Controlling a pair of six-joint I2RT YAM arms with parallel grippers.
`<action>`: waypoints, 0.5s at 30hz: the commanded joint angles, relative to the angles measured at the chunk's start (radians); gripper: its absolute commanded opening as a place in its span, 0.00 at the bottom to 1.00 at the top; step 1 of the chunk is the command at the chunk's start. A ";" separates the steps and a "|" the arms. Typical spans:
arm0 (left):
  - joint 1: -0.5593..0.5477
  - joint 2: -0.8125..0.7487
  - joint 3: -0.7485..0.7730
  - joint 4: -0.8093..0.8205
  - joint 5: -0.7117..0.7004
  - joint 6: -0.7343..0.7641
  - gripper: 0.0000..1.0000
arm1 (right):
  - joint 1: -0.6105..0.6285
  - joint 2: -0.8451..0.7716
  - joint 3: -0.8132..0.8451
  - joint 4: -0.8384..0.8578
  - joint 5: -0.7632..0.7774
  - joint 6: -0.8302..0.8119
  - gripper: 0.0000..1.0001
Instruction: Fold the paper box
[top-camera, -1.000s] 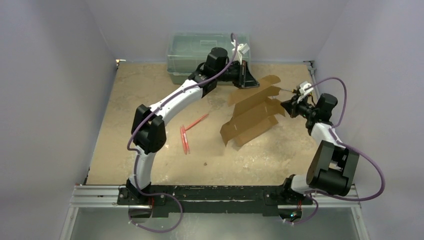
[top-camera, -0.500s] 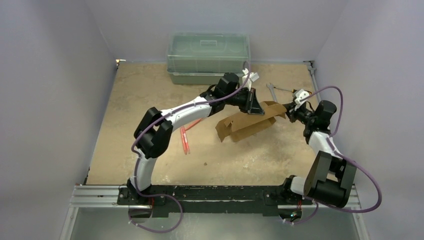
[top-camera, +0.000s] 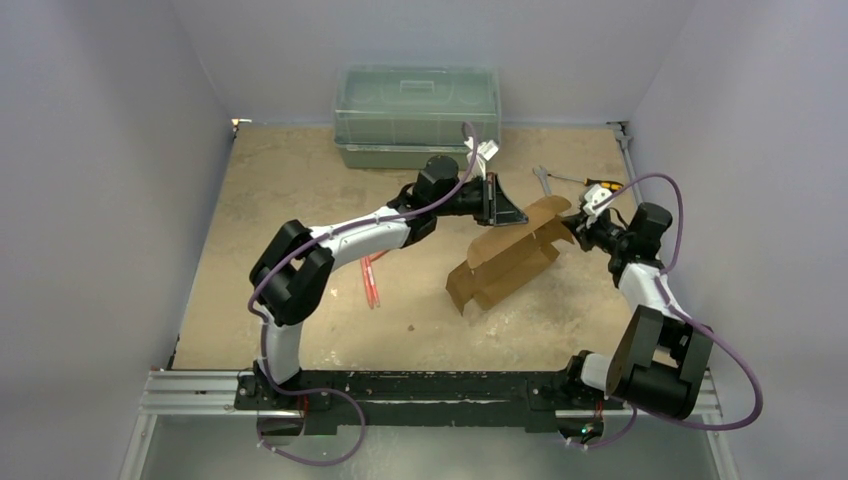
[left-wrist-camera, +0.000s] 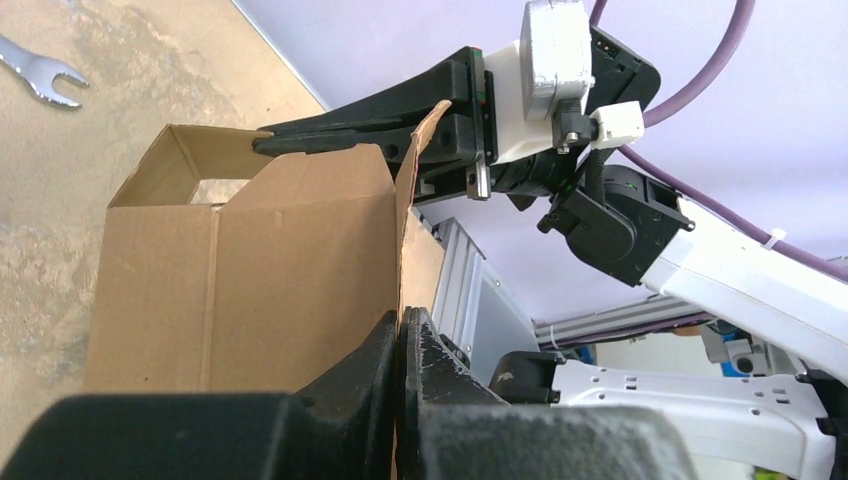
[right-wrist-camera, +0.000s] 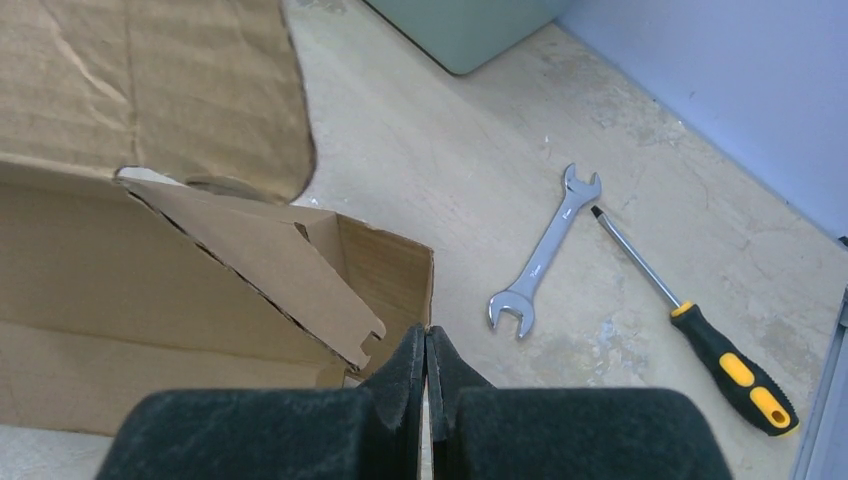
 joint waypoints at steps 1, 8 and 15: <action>0.006 -0.057 -0.036 0.112 -0.026 -0.061 0.00 | -0.005 -0.033 0.024 -0.030 -0.003 -0.054 0.00; 0.010 -0.064 -0.055 0.124 -0.060 -0.064 0.00 | -0.006 -0.103 -0.017 -0.083 -0.068 -0.118 0.00; 0.038 -0.090 -0.057 0.069 -0.095 -0.036 0.00 | -0.008 -0.135 -0.046 -0.051 -0.047 -0.096 0.00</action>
